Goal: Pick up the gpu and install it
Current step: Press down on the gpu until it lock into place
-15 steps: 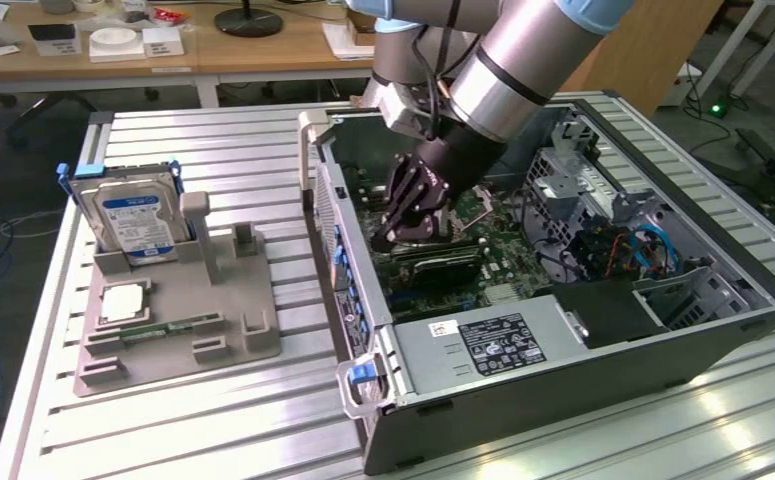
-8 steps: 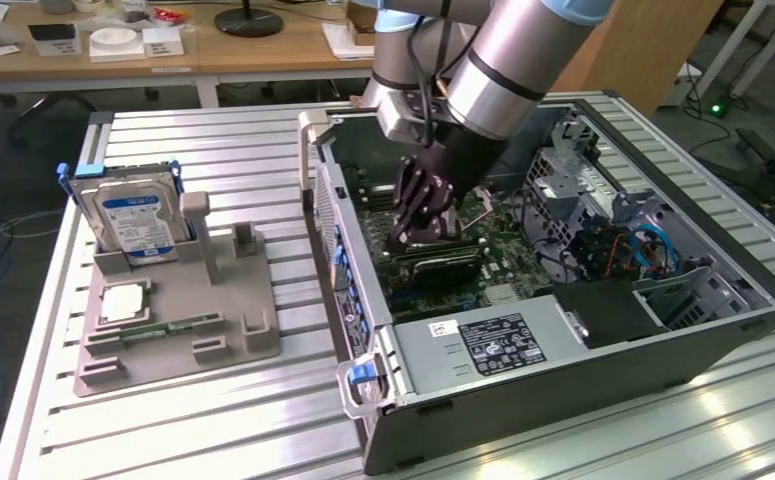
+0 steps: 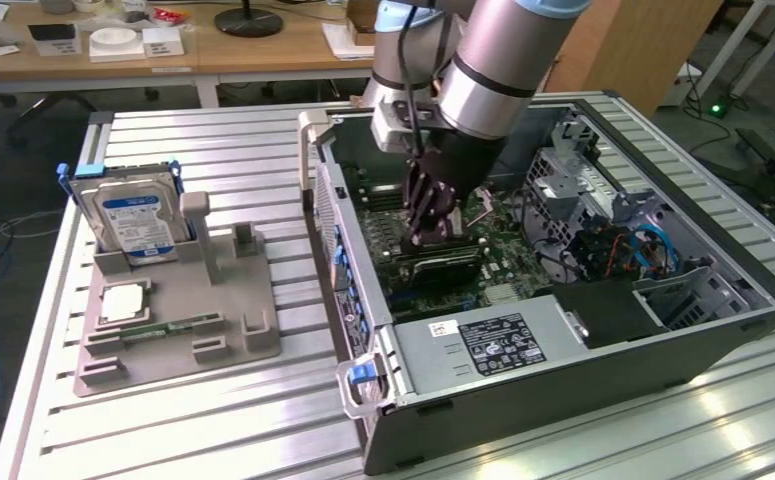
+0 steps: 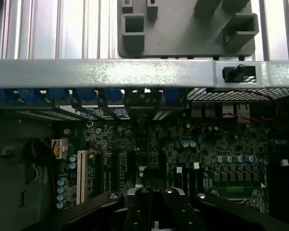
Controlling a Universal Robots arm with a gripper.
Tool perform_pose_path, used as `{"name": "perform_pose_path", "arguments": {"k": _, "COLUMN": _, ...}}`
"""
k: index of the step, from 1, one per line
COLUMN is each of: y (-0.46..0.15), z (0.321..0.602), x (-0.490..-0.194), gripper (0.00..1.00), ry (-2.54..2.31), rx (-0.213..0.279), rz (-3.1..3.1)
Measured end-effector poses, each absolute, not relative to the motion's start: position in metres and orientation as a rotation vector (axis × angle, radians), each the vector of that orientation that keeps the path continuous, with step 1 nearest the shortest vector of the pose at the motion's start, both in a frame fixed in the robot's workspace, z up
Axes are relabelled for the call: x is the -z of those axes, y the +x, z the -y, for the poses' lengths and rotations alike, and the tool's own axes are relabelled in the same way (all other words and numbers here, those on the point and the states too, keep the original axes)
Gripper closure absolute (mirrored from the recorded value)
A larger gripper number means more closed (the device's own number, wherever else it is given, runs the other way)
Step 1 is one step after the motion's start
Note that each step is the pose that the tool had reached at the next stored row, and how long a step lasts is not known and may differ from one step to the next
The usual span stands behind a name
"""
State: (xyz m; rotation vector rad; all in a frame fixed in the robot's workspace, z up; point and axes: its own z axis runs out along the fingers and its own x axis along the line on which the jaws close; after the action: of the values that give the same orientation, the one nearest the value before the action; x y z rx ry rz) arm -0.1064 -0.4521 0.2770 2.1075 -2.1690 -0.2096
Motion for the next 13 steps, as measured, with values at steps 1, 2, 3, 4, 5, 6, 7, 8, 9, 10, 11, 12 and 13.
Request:
{"name": "perform_pose_path", "arguments": {"k": 1, "y": -0.108, "z": 0.452, "x": -0.277, "gripper": 0.89, "ry": 2.110, "rx": 0.205, "rz": 2.171}}
{"name": "perform_pose_path", "arguments": {"k": 2, "y": -0.110, "z": 0.452, "x": -0.277, "gripper": 0.89, "ry": 2.111, "rx": 0.203, "rz": 2.172}}
{"name": "perform_pose_path", "arguments": {"k": 3, "y": -0.113, "z": 0.452, "x": -0.277, "gripper": 0.89, "ry": 2.112, "rx": 0.201, "rz": 2.173}}
{"name": "perform_pose_path", "arguments": {"k": 4, "y": -0.114, "z": 0.452, "x": -0.277, "gripper": 0.89, "ry": 2.113, "rx": 0.198, "rz": 2.174}}
{"name": "perform_pose_path", "arguments": {"k": 5, "y": -0.115, "z": 0.452, "x": -0.277, "gripper": 0.89, "ry": 2.116, "rx": 0.189, "rz": 2.178}}
{"name": "perform_pose_path", "arguments": {"k": 6, "y": -0.115, "z": 0.452, "x": -0.277, "gripper": 0.89, "ry": 2.125, "rx": 0.173, "rz": 2.186}}
{"name": "perform_pose_path", "arguments": {"k": 7, "y": -0.115, "z": 0.452, "x": -0.277, "gripper": 0.89, "ry": 2.135, "rx": 0.154, "rz": 2.196}}
{"name": "perform_pose_path", "arguments": {"k": 8, "y": -0.116, "z": 0.452, "x": -0.277, "gripper": 0.89, "ry": 2.144, "rx": 0.137, "rz": 2.205}}
{"name": "perform_pose_path", "arguments": {"k": 9, "y": -0.118, "z": 0.452, "x": -0.277, "gripper": 0.89, "ry": 2.150, "rx": 0.125, "rz": 2.211}}
{"name": "perform_pose_path", "arguments": {"k": 10, "y": -0.119, "z": 0.452, "x": -0.277, "gripper": 0.89, "ry": 2.151, "rx": 0.122, "rz": 2.212}}
{"name": "perform_pose_path", "arguments": {"k": 11, "y": -0.119, "z": 0.452, "x": -0.276, "gripper": 0.89, "ry": 2.151, "rx": 0.122, "rz": 2.212}}
{"name": "perform_pose_path", "arguments": {"k": 12, "y": -0.119, "z": 0.452, "x": -0.276, "gripper": 0.89, "ry": 2.151, "rx": 0.121, "rz": 2.212}}
{"name": "perform_pose_path", "arguments": {"k": 13, "y": -0.119, "z": 0.452, "x": -0.275, "gripper": 0.89, "ry": 2.150, "rx": 0.120, "rz": 2.211}}
